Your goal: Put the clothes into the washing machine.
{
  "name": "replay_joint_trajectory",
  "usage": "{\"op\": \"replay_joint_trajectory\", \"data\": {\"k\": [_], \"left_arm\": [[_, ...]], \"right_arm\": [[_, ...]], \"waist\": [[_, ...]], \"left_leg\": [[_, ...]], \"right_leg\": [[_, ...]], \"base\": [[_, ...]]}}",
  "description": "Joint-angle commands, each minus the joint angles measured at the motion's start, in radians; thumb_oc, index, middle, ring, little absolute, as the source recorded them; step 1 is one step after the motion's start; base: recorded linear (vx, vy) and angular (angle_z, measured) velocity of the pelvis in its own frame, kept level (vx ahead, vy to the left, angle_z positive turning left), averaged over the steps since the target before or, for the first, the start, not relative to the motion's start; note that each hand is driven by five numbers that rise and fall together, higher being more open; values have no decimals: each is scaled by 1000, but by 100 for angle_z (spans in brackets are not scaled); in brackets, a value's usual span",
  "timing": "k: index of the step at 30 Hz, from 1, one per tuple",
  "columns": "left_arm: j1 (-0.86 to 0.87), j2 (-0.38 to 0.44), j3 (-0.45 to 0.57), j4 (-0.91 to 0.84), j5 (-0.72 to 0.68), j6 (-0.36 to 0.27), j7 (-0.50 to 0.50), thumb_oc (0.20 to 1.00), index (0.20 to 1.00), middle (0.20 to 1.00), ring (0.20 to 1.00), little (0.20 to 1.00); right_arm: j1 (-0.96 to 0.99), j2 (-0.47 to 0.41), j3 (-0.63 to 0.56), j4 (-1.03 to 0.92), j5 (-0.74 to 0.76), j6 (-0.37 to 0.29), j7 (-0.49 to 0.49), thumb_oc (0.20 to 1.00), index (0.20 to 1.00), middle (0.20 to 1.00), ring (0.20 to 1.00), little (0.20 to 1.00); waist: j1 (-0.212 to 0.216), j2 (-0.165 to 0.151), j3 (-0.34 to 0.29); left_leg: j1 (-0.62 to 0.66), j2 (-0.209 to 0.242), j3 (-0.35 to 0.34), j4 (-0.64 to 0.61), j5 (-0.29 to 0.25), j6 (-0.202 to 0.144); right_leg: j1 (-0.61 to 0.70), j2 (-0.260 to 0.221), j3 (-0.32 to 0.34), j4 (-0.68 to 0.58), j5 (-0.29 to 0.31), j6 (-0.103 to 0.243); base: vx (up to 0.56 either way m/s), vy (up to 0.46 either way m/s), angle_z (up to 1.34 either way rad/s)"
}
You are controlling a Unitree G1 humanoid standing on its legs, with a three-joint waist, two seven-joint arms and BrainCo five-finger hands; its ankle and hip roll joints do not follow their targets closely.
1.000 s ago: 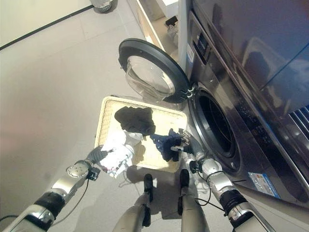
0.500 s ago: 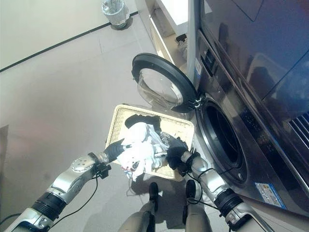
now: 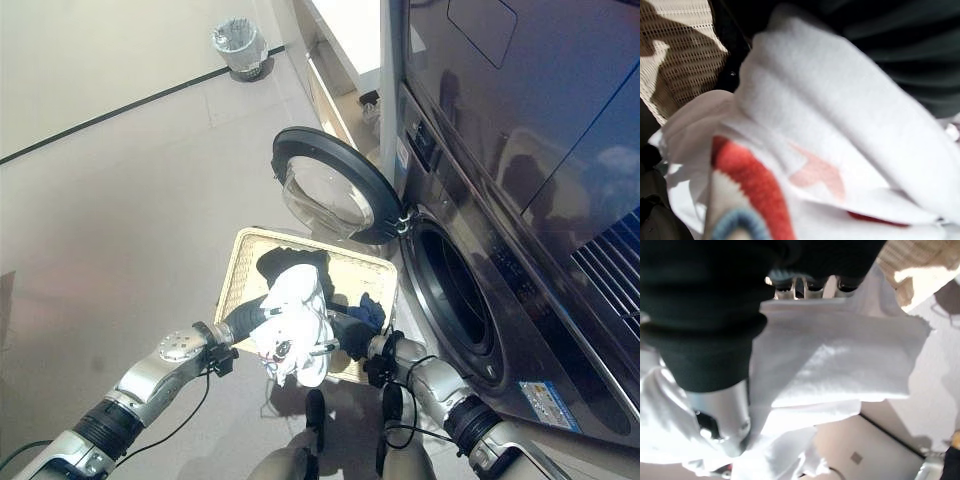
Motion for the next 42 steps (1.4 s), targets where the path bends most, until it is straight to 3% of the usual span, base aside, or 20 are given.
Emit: {"op": "replay_joint_trajectory", "data": {"k": [1, 14, 15, 16, 17, 18, 23, 24, 25, 26, 28, 36, 38, 41, 42], "left_arm": [[-68, -17, -3, -31, -6, -81, 52, 200, 200, 200, 200, 200], [-51, -12, -54, -34, 162, -158, 189, 200, 200, 200, 200, 200], [-52, -11, -57, -35, 164, -161, 199, 200, 200, 200, 200, 200], [-53, -11, -59, -38, 153, -166, 220, 200, 200, 200, 200, 200], [-52, -12, -58, -39, 156, -170, 228, 200, 200, 200, 200, 200], [-44, -12, -54, -43, 183, -191, 241, 200, 200, 200, 200, 200], [-43, -9, -74, -41, 241, -186, 283, 200, 200, 200, 200, 200], [-47, -9, -81, -37, 261, -176, 293, 263, 263, 263, 263, 263], [-48, -9, -82, -35, 266, -175, 295, 347, 347, 347, 347, 347], [-55, -7, -90, -25, 308, -164, 317, 598, 598, 598, 598, 598], [-64, -1, -104, -8, 367, -137, 359, 1000, 1000, 1000, 1000, 1000], [-75, -12, -125, 61, 459, -83, 546, 1000, 1000, 1000, 1000, 1000], [-76, -26, -122, 120, 476, -70, 670, 1000, 1000, 1000, 1000, 1000], [-73, -44, -108, 181, 459, -49, 779, 1000, 1000, 1000, 1000, 1000], [-69, -63, -89, 240, 430, -52, 849, 1000, 1000, 1000, 1000, 1000]], "right_arm": [[26, 119, 68, -90, 143, 25, 63, 1000, 1000, 1000, 1000, 1000], [89, 167, 75, -108, 364, 42, 35, 1000, 1000, 1000, 1000, 1000], [88, 169, 76, -108, 367, 41, 32, 840, 840, 840, 840, 840], [88, 172, 77, -107, 368, 40, 28, 605, 605, 605, 605, 605], [89, 173, 79, -107, 369, 39, 27, 523, 523, 523, 523, 523], [96, 166, 79, -107, 379, 47, 41, 209, 209, 209, 209, 209], [106, 159, 89, -120, 383, 51, 61, 200, 200, 200, 200, 200], [106, 158, 92, -124, 383, 51, 57, 200, 200, 200, 200, 200], [105, 158, 92, -124, 383, 51, 56, 200, 200, 200, 200, 200], [102, 158, 92, -122, 384, 54, 54, 200, 200, 200, 200, 200], [98, 160, 97, -122, 381, 57, 48, 200, 200, 200, 200, 200], [96, 162, 113, -93, 346, 58, 23, 200, 200, 200, 200, 200], [95, 165, 107, -65, 332, 40, 3, 200, 200, 200, 200, 200], [94, 167, 91, -31, 330, 13, -16, 200, 200, 200, 200, 200], [93, 170, 77, -5, 336, -22, -48, 200, 200, 200, 200, 200]], "waist": [[0, -90, -25], [-6, -92, 6], [-6, -92, 8], [-6, -92, 10], [-6, -92, 12], [-5, -93, 15], [-5, -95, 26], [-6, -95, 27], [-6, -95, 28], [-6, -96, 31], [-7, -97, 34], [-8, -102, 53], [-8, -104, 64], [-10, -104, 74], [-12, -105, 78]], "left_leg": [[7, -90, 66, 45, -91, 12], [-7, -92, 75, 36, -85, 16], [-8, -91, 76, 36, -83, 16], [-10, -91, 77, 36, -83, 16], [-10, -91, 76, 36, -83, 16], [-11, -91, 73, 32, -83, 18], [-20, -93, 67, 34, -81, 20], [-23, -94, 66, 34, -81, 20], [-24, -95, 65, 35, -81, 20], [-27, -95, 65, 38, -81, 21], [-34, -96, 62, 41, -81, 22], [-53, -96, 56, 43, -77, 23], [-67, -96, 53, 48, -74, 22], [-76, -94, 52, 49, -71, 20], [-85, -94, 51, 54, -69, 18]], "right_leg": [[78, -9, 41, -92, -21, 84], [55, -6, 53, -103, -4, 88], [54, -6, 53, -103, -4, 88], [51, -5, 55, -102, -3, 87], [50, -4, 56, -101, -3, 87], [45, -2, 59, -101, -3, 88], [36, 2, 62, -96, -2, 88], [34, 2, 64, -95, -2, 87], [33, 2, 64, -94, -2, 87], [28, 2, 64, -90, -2, 88], [19, 3, 66, -85, -3, 88], [-8, 10, 77, -70, -3, 89], [-26, 11, 76, -56, -4, 89], [-39, 11, 74, -44, -7, 89], [-51, 10, 74, -34, -10, 89]], "base": [[-38, 16, -2], [-5, 11, -6], [0, 0, 0], [-2, 14, -4], [2, 16, -4], [1, 9, -4], [-3, 1, -3], [0, 0, 0], [0, 0, 0], [0, 0, 0], [0, 0, 0], [4, -8, 0], [17, -41, -2], [21, -39, -5], [19, -35, -1]]}}
